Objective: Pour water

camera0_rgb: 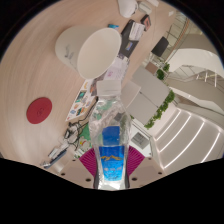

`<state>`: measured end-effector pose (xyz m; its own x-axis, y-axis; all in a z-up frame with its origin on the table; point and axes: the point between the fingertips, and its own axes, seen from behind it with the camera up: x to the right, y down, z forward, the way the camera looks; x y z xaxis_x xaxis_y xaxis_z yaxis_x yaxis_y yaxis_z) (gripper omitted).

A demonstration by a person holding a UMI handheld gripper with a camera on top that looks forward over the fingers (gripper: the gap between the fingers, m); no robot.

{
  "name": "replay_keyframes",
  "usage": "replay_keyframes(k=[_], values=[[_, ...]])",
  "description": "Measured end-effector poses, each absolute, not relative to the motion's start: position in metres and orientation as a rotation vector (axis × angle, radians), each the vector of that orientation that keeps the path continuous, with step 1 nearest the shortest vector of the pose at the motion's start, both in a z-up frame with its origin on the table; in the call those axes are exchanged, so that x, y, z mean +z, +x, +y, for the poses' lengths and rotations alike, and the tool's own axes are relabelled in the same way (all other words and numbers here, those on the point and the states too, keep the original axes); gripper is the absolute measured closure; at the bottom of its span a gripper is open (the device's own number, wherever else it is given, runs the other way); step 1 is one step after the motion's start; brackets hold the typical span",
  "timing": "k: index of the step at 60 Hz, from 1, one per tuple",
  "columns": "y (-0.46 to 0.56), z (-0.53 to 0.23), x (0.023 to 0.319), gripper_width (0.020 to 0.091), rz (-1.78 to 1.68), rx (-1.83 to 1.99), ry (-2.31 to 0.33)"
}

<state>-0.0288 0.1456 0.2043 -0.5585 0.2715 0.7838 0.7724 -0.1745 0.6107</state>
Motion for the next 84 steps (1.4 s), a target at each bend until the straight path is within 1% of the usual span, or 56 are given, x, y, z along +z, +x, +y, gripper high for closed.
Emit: replay_keyframes(k=[4,9,14,15,16,17,21,24,25,28,31,32,33,38,39,40,43,46,48,53,54,55,60,62,65,69,70,71,75,76,79,84], values=[[-0.027,0.149,0.212,0.0763,-1.587,-1.689,-1.295],[-0.025,0.147,0.229,0.0761,-1.233,-1.449,-1.478],[-0.038,0.161,0.251,0.0756,-0.907,-0.991,-1.626],[-0.038,0.161,0.257,0.0744,-0.836,-0.907,-1.639],[-0.038,0.161,0.262,0.0776,-0.766,-0.832,-1.647],[-0.050,0.149,0.263,0.0732,-0.671,-0.783,-1.619],[-0.039,0.158,0.265,0.0703,-0.515,-0.492,-1.664],[-0.040,0.152,0.252,0.0690,-0.430,-0.300,-1.685],[-0.041,0.145,0.237,0.0685,-0.377,-0.248,-1.667],[-0.038,0.156,0.223,0.0693,-0.315,-0.104,-1.723],[-0.037,0.154,0.199,0.0686,-0.282,0.016,-1.752],[-0.042,0.154,0.171,0.0687,-0.261,0.048,-1.745],[-0.038,0.149,0.175,0.0686,-0.273,0.064,-1.766],[-0.033,0.144,0.145,0.0685,-0.281,0.135,-1.794],[-0.042,0.148,0.117,0.0687,-0.279,0.155,-1.795],[-0.038,0.145,0.120,0.0686,-0.283,0.168,-1.807],[-0.038,0.140,0.107,0.0687,-0.290,0.204,-1.825],[-0.035,0.136,0.093,0.0686,-0.288,0.221,-1.846],[-0.038,0.137,0.075,0.0686,-0.285,0.225,-1.858],[-0.030,0.130,0.053,0.0680,-0.283,0.210,-1.896],[-0.031,0.129,0.052,0.0672,-0.279,0.208,-1.890],[-0.027,0.132,0.056,0.0678,-0.273,0.225,-1.874],[-0.025,0.127,0.053,0.0678,-0.242,0.236,-1.873],[-0.024,0.130,0.052,0.0660,-0.243,0.225,-1.879],[-0.022,0.126,0.052,0.0613,-0.239,0.206,-1.903],[-0.015,0.117,0.043,0.0537,-0.227,0.152,-1.997],[-0.013,0.119,0.041,0.0502,-0.231,0.140,-2.007],[-0.013,0.115,0.044,0.0462,-0.234,0.130,-2.010],[-0.015,0.099,0.061,0.0263,-0.230,0.121,-2.002],[-0.015,0.094,0.064,0.0252,-0.222,0.118,-2.009],[-0.018,0.080,0.073,0.0268,-0.203,0.117,-2.033],[-0.021,0.041,0.096,0.0265,-0.174,0.078,-2.056]])
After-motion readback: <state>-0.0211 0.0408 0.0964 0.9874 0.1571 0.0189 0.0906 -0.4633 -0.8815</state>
